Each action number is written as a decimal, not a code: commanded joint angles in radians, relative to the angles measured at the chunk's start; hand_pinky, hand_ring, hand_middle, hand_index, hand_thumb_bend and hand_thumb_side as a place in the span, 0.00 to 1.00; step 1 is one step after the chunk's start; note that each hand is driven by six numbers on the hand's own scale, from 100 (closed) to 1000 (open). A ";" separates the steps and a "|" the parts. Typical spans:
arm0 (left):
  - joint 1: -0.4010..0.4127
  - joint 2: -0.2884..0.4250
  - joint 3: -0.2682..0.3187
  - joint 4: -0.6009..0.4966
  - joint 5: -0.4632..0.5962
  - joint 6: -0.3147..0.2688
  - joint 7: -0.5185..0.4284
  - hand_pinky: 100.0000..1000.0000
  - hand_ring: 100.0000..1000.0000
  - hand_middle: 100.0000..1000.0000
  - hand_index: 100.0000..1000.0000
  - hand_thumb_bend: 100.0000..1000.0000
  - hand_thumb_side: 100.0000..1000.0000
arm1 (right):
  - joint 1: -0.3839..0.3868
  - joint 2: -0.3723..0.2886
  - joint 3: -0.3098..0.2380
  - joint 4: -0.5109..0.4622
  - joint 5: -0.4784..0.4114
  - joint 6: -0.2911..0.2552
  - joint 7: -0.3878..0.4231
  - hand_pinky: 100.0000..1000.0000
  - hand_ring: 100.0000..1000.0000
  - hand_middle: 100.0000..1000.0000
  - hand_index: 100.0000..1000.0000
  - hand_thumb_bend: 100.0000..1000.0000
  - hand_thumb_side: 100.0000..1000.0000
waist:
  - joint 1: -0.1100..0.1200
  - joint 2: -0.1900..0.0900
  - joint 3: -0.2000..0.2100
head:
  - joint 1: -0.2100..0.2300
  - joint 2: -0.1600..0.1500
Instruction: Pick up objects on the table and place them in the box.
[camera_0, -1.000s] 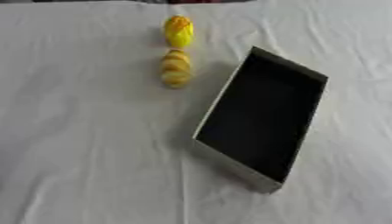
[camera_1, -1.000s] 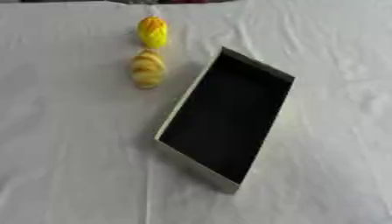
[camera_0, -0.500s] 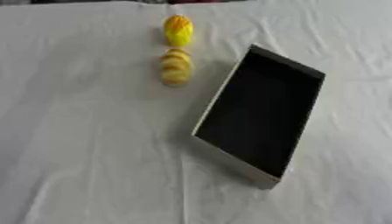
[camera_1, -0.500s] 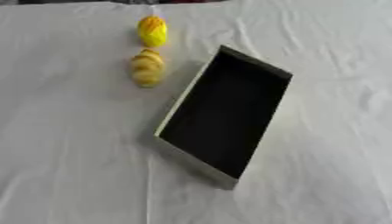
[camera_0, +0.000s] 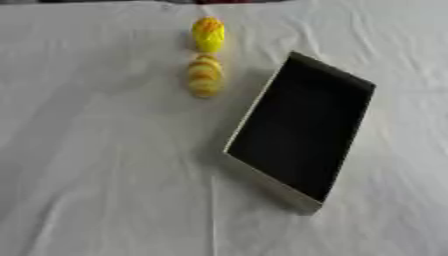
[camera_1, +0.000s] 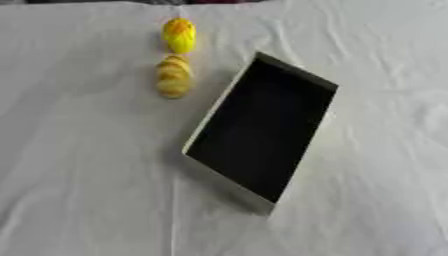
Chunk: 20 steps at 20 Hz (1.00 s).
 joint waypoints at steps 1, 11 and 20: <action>-0.031 -0.017 -0.020 0.037 -0.070 -0.033 -0.087 0.84 0.86 0.81 0.88 0.07 0.27 | -0.016 -0.017 -0.004 -0.015 -0.007 0.003 0.005 0.85 0.78 0.76 0.78 0.02 0.33 | -0.001 -0.031 -0.004 | 0.006 0.004; -0.046 -0.097 -0.048 0.123 -0.172 -0.086 -0.202 0.85 0.87 0.82 0.89 0.16 0.17 | -0.031 -0.003 0.007 -0.015 -0.010 0.020 0.012 0.85 0.77 0.76 0.77 0.02 0.34 | 0.002 -0.032 -0.014 | 0.015 0.006; -0.050 -0.154 -0.070 0.182 -0.213 -0.114 -0.269 0.85 0.86 0.80 0.86 0.20 0.27 | -0.045 0.020 0.018 -0.015 -0.020 0.037 0.020 0.85 0.77 0.75 0.77 0.01 0.35 | 0.000 -0.031 -0.022 | 0.022 0.009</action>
